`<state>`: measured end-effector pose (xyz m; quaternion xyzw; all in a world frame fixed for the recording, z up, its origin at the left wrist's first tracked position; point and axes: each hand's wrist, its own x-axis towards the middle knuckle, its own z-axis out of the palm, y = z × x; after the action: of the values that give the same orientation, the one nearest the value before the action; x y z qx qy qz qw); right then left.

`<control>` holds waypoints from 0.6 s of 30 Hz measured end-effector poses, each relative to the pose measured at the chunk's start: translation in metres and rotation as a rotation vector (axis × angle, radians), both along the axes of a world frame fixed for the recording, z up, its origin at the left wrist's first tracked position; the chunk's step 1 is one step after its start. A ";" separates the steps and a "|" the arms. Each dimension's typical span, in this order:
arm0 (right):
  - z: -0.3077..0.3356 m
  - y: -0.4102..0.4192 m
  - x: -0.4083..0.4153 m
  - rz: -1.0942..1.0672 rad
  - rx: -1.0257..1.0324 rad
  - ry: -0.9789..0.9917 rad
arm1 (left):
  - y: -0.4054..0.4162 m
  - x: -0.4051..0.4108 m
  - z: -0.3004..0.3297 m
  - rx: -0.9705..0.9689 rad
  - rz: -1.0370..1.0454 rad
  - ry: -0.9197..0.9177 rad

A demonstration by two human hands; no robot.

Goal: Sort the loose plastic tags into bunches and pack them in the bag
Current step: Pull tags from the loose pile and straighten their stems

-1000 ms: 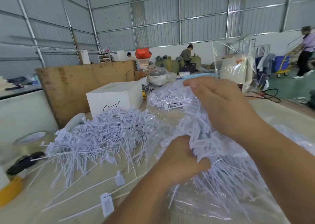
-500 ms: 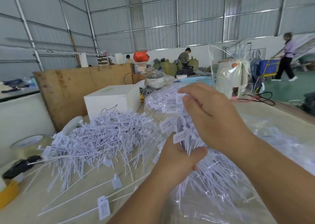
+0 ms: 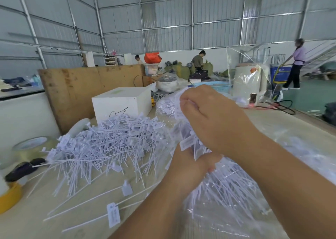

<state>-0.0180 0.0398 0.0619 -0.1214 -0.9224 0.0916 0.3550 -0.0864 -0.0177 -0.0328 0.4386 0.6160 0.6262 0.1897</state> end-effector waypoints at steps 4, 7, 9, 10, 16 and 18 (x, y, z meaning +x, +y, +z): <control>0.012 -0.001 -0.001 0.009 -0.045 -0.021 | 0.002 0.000 -0.001 -0.037 0.008 0.003; 0.024 0.000 -0.007 -0.075 0.069 -0.040 | 0.002 0.000 0.001 -0.055 0.050 0.059; 0.026 -0.001 -0.010 -0.113 0.040 -0.164 | 0.003 -0.001 -0.002 -0.051 0.094 0.094; 0.024 -0.002 -0.012 -0.137 0.036 -0.238 | 0.003 -0.002 -0.004 -0.047 0.109 0.097; 0.018 -0.017 -0.019 -0.091 0.062 -0.234 | 0.008 -0.005 -0.004 -0.134 0.146 -0.061; 0.016 -0.015 -0.016 -0.132 0.115 -0.170 | 0.009 -0.010 -0.004 -0.115 0.103 -0.165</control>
<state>-0.0337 0.0247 0.0782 -0.1688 -0.9429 0.0046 0.2871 -0.0964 -0.0089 -0.0366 0.3419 0.6549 0.6327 0.2322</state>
